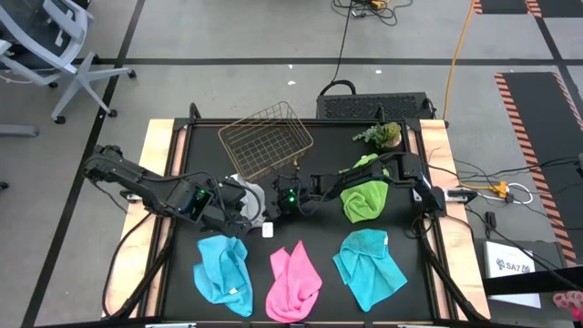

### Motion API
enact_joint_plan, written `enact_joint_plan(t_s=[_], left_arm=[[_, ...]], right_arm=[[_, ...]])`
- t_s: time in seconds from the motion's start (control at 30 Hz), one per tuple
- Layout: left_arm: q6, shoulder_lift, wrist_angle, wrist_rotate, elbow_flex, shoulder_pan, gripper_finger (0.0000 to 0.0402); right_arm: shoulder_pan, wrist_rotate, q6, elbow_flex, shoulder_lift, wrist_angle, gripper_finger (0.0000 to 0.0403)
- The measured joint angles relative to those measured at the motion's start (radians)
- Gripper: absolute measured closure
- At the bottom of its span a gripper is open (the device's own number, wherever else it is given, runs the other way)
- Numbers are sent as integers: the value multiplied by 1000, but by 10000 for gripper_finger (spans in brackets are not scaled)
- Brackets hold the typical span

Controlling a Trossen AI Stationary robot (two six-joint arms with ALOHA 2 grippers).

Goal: Fold microfiber towels
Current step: Fold the gray microfiber cloth

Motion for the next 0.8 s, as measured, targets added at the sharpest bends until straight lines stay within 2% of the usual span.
enact_joint_plan(t_s=[0.8], left_arm=[[0, -1, 0, -3, 0, 3, 401]], right_arm=[[36, 15, 23, 0, -1, 104, 236]])
